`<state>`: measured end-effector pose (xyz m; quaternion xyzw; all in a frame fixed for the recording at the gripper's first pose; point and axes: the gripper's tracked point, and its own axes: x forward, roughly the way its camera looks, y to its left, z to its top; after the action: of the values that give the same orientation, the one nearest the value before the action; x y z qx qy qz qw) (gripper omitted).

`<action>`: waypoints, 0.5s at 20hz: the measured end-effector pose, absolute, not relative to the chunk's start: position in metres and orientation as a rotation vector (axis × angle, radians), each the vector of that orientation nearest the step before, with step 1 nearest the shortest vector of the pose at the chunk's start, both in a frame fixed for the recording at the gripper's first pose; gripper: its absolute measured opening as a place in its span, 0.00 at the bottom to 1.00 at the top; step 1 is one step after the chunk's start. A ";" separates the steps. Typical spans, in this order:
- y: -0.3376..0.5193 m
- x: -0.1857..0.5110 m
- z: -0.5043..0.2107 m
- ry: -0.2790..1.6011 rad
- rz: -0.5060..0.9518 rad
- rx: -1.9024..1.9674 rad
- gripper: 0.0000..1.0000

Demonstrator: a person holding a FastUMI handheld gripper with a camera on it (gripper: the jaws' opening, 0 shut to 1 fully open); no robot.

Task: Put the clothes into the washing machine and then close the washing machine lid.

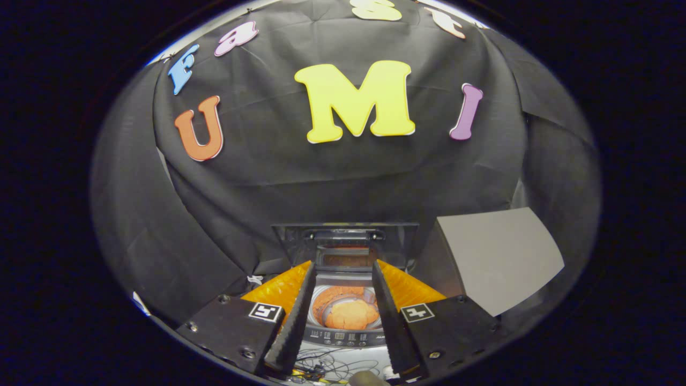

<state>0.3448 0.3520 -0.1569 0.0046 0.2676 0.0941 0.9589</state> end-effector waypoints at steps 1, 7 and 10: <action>0.352 0.350 -0.153 0.541 0.187 0.010 0.67; 0.358 0.403 -0.151 0.550 0.191 0.012 0.97; 0.365 0.439 -0.158 0.572 0.192 0.023 0.97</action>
<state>0.4388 0.3653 -0.1578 0.0114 0.2816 0.0944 0.9548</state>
